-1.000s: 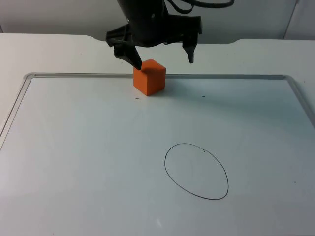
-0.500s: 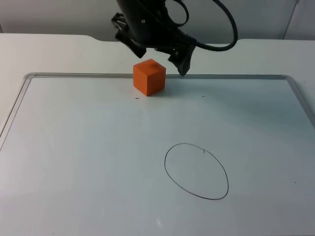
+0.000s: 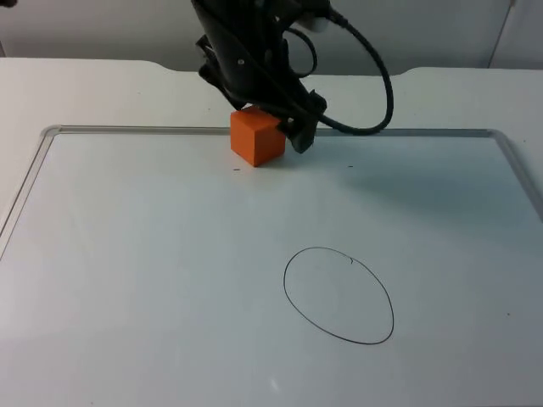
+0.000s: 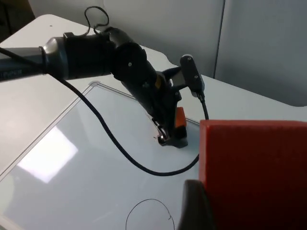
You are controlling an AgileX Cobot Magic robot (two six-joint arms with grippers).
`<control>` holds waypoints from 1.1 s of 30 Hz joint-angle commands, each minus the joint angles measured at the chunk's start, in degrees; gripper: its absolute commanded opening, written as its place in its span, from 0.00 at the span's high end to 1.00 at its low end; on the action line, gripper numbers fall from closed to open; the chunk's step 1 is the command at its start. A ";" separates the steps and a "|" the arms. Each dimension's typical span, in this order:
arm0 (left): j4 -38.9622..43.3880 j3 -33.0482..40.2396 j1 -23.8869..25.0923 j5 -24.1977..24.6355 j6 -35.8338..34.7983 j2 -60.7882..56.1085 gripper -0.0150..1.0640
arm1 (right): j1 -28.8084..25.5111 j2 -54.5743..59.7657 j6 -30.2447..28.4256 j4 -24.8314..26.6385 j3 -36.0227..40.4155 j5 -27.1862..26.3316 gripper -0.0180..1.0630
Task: Pick up one cube with the left hand and another cube with the right hand. First place the cube in the right hand at the target position, then stack the cube in the left hand on top.
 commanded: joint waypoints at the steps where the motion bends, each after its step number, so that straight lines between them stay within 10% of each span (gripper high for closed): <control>1: 0.72 -0.08 -0.33 0.50 0.01 0.56 0.02 | 0.25 -0.05 -0.32 -0.15 0.33 -1.42 0.99; 11: 2.15 -0.08 -0.33 -0.12 0.01 0.79 0.06 | 0.25 -0.05 -0.45 -0.40 0.33 -1.42 0.99; 24: 9.18 -0.08 -0.50 4.43 -8.55 -3.65 0.95 | 0.25 -0.05 -0.45 -1.52 0.33 -1.42 0.99; 33: 4.88 -0.08 -0.50 20.28 -6.81 -16.90 0.99 | 0.25 -0.05 -0.22 -1.04 0.33 -2.38 0.99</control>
